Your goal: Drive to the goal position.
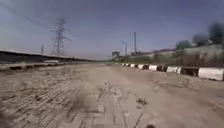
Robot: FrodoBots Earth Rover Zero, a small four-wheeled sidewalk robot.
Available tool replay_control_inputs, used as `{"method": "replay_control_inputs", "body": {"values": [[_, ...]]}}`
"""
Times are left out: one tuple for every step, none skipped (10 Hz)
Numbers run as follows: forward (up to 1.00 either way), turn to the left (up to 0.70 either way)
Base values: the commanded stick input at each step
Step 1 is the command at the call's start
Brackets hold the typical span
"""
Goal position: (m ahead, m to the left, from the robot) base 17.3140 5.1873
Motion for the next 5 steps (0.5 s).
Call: {"method": "replay_control_inputs", "body": {"values": [[1.0,0.0],[1.0,0.0],[1.0,0.0],[1.0,0.0],[1.0,0.0]]}}
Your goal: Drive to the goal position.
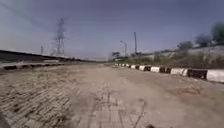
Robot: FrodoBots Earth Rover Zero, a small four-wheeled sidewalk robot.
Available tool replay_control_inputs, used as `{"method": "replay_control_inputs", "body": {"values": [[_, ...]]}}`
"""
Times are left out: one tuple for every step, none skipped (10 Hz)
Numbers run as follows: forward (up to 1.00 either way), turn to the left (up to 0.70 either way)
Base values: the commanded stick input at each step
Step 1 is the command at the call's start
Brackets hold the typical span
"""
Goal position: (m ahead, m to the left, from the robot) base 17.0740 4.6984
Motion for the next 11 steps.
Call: {"method": "replay_control_inputs", "body": {"values": [[1.0,0.0],[1.0,0.0],[1.0,0.0],[1.0,0.0],[1.0,0.0],[1.0,0.0],[1.0,0.0],[1.0,0.0],[1.0,0.0],[1.0,0.0],[1.0,0.0]]}}
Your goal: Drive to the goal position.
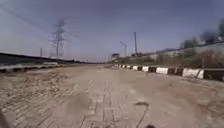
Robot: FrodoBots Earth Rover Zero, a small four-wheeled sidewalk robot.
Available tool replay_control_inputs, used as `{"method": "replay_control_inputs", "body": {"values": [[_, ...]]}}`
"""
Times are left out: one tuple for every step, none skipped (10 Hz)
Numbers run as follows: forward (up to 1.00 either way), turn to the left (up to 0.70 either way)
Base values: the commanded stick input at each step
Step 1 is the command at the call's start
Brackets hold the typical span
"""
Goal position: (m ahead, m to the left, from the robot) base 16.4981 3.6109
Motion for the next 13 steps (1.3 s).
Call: {"method": "replay_control_inputs", "body": {"values": [[1.0,0.0],[1.0,0.0],[1.0,0.0],[1.0,0.0],[1.0,0.0],[1.0,0.0],[1.0,0.0],[1.0,0.0],[1.0,0.0],[1.0,0.0],[1.0,0.0],[1.0,0.0],[1.0,0.0]]}}
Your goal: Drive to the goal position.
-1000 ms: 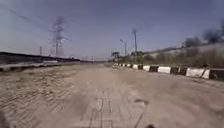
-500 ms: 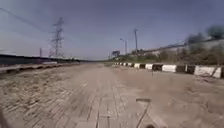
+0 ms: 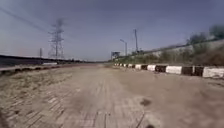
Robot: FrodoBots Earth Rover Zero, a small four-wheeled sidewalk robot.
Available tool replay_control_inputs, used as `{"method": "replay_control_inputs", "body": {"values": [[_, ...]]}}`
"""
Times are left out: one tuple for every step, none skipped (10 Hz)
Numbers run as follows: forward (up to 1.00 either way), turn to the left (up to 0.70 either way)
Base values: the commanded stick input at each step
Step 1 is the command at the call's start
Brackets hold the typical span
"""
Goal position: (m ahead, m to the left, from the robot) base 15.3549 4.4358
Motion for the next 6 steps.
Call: {"method": "replay_control_inputs", "body": {"values": [[1.0,0.04],[1.0,0.14],[1.0,0.27],[1.0,0.4],[1.0,0.4],[1.0,0.21]]}}
